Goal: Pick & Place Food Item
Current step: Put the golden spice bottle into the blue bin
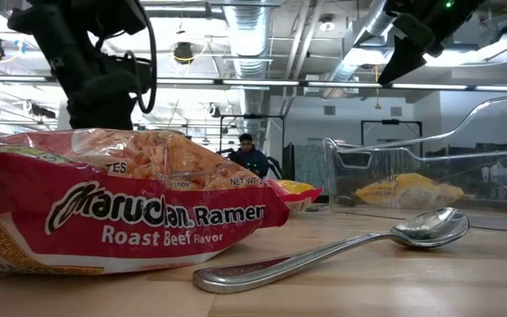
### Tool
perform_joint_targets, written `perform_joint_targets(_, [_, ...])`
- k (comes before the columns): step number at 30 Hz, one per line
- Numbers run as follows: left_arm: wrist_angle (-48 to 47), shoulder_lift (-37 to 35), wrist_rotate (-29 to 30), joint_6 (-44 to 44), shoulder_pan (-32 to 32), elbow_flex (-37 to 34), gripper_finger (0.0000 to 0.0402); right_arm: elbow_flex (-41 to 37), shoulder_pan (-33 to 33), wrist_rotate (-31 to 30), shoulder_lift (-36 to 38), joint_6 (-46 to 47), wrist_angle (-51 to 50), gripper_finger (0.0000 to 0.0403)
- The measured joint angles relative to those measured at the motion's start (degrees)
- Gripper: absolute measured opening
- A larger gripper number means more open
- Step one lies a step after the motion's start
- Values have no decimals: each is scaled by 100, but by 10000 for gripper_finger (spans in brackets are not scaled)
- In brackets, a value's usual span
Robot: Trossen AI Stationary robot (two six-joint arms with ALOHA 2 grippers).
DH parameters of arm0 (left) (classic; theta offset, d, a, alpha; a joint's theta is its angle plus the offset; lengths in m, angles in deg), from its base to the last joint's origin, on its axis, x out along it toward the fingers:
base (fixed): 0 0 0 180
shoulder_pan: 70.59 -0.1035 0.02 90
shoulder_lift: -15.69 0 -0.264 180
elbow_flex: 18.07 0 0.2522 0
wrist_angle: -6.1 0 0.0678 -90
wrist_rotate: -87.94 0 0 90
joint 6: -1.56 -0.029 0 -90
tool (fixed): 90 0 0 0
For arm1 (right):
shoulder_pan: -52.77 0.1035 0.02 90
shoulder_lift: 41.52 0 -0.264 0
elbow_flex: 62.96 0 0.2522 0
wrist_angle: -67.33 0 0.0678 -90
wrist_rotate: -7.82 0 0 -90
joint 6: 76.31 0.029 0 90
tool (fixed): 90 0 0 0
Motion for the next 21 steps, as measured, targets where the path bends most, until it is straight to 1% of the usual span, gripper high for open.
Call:
perform_joint_targets(4, [0,0,7,-126,-28,0,378,0,0,0,0,0,0,1])
perform_joint_targets(7, [19,0,6,-399,-24,0,396,0,0,1,0,0,0,1])
perform_joint_targets(10, [205,0,4,-793,-24,1,389,0,0,2,0,0,0,1])
perform_joint_targets(14, [474,0,11,-1044,-24,2,374,0,0,4,0,0,0,1])
perform_joint_targets(18, [486,0,224,-1053,-24,2,368,0,0,4,0,0,0,1])
perform_joint_targets(21, [497,0,266,-1047,-24,2,370,0,0,7,0,0,-2,1])
